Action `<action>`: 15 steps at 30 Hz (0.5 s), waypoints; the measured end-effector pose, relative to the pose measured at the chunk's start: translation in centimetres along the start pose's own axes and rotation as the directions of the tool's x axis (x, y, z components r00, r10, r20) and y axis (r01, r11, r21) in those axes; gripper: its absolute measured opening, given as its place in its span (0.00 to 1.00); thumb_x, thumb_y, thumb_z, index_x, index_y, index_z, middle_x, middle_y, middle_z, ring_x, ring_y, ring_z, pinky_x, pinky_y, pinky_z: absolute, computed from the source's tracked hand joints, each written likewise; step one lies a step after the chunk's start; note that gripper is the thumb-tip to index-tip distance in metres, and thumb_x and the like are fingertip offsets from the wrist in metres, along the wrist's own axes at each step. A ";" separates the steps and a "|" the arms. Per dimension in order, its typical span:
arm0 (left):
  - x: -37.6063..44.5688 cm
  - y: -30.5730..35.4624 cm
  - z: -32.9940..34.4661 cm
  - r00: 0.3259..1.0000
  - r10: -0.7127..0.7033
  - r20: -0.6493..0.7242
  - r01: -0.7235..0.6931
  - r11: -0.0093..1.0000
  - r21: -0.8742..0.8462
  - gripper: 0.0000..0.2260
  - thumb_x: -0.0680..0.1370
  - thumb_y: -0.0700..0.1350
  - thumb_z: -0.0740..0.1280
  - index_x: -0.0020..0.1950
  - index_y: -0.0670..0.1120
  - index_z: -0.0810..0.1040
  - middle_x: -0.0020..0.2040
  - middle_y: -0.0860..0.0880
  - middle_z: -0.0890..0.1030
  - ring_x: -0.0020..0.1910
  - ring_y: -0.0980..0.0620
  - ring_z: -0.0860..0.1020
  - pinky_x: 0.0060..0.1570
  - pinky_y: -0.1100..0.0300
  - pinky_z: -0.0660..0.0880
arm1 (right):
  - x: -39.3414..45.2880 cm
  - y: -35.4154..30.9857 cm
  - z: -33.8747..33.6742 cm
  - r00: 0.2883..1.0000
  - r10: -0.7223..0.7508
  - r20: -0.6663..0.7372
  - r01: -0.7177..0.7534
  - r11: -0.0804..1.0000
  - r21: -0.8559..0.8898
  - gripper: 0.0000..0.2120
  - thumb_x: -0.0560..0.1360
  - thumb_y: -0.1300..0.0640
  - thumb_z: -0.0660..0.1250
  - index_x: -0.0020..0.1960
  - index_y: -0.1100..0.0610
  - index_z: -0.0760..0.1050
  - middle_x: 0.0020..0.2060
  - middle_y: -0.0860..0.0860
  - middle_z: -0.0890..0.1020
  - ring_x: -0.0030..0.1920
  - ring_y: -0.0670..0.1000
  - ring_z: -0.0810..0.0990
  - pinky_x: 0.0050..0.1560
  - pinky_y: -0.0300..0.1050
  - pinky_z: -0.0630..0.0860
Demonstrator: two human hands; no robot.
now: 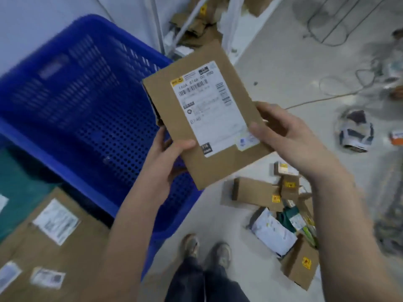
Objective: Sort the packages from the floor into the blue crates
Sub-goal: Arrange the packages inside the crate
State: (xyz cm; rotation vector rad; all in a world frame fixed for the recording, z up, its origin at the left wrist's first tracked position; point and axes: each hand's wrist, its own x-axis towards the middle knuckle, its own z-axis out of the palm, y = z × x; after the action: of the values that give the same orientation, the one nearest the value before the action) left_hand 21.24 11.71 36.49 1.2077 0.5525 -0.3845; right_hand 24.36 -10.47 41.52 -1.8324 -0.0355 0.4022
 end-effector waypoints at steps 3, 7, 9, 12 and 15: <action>3.4 0.2 -4.7 0.990 -0.067 -0.125 0.067 0.998 -0.008 0.20 0.73 0.42 0.70 0.63 0.54 0.72 0.57 0.52 0.79 0.50 0.49 0.79 0.36 0.56 0.77 | 6.6 1.3 4.2 0.992 0.037 0.122 -0.024 0.994 -0.105 0.18 0.73 0.54 0.70 0.61 0.43 0.71 0.57 0.41 0.78 0.57 0.41 0.78 0.54 0.36 0.76; 8.2 -3.4 -8.6 0.911 -0.188 -0.367 0.151 0.980 -0.126 0.22 0.71 0.43 0.69 0.64 0.53 0.72 0.56 0.51 0.79 0.45 0.50 0.77 0.34 0.55 0.75 | 14.9 6.1 10.7 0.906 0.211 0.368 -0.080 0.937 -0.340 0.32 0.71 0.47 0.71 0.70 0.52 0.63 0.61 0.47 0.73 0.58 0.48 0.74 0.50 0.41 0.75; 10.1 -5.8 -9.7 0.839 -0.296 -0.457 0.207 0.950 -0.235 0.23 0.70 0.45 0.70 0.65 0.53 0.72 0.57 0.50 0.79 0.53 0.47 0.78 0.48 0.48 0.78 | 17.8 9.2 14.2 0.819 0.339 0.463 -0.136 0.899 -0.417 0.34 0.72 0.47 0.71 0.71 0.55 0.61 0.65 0.51 0.71 0.58 0.50 0.74 0.51 0.42 0.73; 12.1 -9.5 -10.6 0.735 -0.456 -0.502 0.266 0.875 -0.405 0.25 0.71 0.45 0.70 0.67 0.50 0.71 0.59 0.47 0.80 0.57 0.46 0.78 0.59 0.48 0.75 | 19.9 13.8 17.9 0.699 0.494 0.517 -0.219 0.836 -0.503 0.33 0.73 0.47 0.70 0.71 0.56 0.60 0.67 0.54 0.69 0.60 0.52 0.74 0.56 0.48 0.75; 13.2 -12.8 -11.4 0.676 -0.528 -0.515 0.229 0.814 -0.535 0.23 0.73 0.44 0.69 0.68 0.49 0.70 0.60 0.45 0.79 0.56 0.44 0.79 0.57 0.46 0.76 | 20.8 17.6 20.6 0.664 0.527 0.530 -0.250 0.825 -0.507 0.31 0.73 0.50 0.69 0.71 0.55 0.60 0.66 0.54 0.72 0.57 0.51 0.75 0.51 0.44 0.74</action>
State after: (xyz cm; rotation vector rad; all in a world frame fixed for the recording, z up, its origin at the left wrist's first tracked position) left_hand 22.57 18.58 15.98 0.7464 1.4517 -0.1690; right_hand 34.71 8.02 14.76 -1.9979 -0.2128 1.4497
